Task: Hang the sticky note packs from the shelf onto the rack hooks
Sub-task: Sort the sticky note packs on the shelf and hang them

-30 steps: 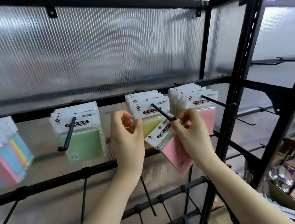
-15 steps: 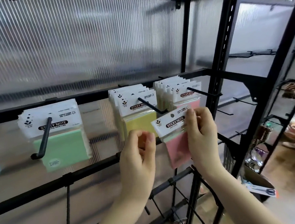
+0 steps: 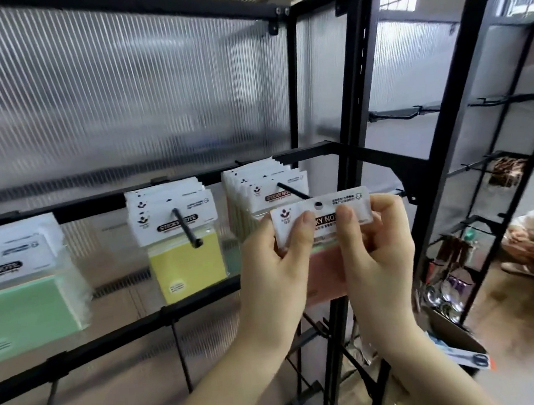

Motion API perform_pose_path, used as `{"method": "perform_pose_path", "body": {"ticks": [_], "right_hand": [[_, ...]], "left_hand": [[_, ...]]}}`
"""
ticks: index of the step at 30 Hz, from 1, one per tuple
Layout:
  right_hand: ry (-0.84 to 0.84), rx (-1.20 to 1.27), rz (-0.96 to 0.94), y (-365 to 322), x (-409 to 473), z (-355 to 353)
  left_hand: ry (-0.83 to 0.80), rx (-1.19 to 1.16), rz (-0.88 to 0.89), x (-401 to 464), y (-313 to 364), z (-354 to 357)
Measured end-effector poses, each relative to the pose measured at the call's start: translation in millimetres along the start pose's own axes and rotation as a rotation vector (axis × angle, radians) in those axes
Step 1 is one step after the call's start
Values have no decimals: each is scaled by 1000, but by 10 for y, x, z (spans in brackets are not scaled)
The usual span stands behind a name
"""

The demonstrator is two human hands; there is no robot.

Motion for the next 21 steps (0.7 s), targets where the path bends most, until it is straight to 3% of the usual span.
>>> {"method": "perform_pose_path", "body": {"ticks": [17,21], "right_hand": [[-253,193,64,432,348,-81],[-302,200,79,521,386,-30]], "left_hand": [[198,83,46,166,-71,260],[280,211,10,175,-93,222]]}}
Point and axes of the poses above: each hand's wrist, its own x-axis towards the middle knuckle, its own z-axis out of the palm, y = z × x, the point moved 3 cm from there along x, towards the middle knuckle, and after that the axes turned 13 degrees about -y, right-handed, at the moved point
